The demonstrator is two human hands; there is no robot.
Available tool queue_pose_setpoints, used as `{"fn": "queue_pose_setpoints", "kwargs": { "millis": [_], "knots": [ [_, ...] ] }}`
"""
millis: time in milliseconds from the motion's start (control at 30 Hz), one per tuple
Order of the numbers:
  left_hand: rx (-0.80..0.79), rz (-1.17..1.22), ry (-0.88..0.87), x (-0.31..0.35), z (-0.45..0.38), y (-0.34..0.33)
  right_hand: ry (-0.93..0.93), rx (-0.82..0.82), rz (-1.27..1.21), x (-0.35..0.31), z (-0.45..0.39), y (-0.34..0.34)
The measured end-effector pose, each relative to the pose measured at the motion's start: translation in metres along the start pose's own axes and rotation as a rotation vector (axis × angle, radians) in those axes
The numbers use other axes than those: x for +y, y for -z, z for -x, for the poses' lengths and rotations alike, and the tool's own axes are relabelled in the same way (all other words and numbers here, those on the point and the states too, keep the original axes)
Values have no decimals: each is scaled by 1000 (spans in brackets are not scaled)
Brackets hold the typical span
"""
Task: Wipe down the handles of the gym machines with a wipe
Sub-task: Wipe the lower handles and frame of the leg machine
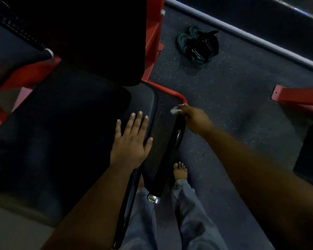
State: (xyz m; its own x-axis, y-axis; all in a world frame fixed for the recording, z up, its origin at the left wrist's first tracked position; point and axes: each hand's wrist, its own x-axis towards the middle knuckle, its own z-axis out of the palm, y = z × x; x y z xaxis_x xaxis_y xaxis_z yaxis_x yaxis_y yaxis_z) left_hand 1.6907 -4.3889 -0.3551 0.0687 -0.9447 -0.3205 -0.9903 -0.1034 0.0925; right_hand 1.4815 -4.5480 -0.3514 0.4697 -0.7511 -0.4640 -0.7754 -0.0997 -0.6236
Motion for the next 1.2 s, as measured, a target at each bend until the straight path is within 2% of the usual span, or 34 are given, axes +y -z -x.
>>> {"fn": "queue_pose_setpoints", "kwargs": {
  "millis": [100, 233, 367, 433, 467, 500, 600, 700, 800, 867, 1033, 1133, 1200],
  "knots": [
    [-7, -4, -2, 0, -1, 1, 7, 73, -165, -13, 14, -3],
    [-14, -14, 6, 1, -1, 1, 186, 237, -131, -32, 103, -50],
    [-12, 7, 7, 1, -1, 4, 266, 96, -156, -44, 175, -95],
    [-13, -2, 11, 2, -1, 4, 313, 69, -170, -52, 191, -92],
    [-18, -3, 13, 2, -1, 5, 328, 94, -228, -56, 189, -81],
    [-20, -1, 13, 2, -1, 5, 348, 199, -202, -52, 181, -72],
    [-22, 0, 12, 2, -2, 5, 176, 413, -339, -41, 127, -36],
    [-20, -4, 10, 2, -1, 6, -29, 300, -255, -35, 78, -35],
    [-16, -1, 11, 2, -1, 5, -42, 320, -261, -41, 100, -68],
    [-16, 0, 13, 1, -1, 3, 9, 316, -250, -48, 136, -92],
    [-23, -4, 15, 1, -2, 4, 171, 36, -285, -67, 225, -134],
    [-18, 4, 12, 1, -1, 3, 325, -39, -220, -67, 242, -112],
    [-9, 4, 11, 1, -1, 3, 329, 30, -253, -65, 219, -77]
  ]
}}
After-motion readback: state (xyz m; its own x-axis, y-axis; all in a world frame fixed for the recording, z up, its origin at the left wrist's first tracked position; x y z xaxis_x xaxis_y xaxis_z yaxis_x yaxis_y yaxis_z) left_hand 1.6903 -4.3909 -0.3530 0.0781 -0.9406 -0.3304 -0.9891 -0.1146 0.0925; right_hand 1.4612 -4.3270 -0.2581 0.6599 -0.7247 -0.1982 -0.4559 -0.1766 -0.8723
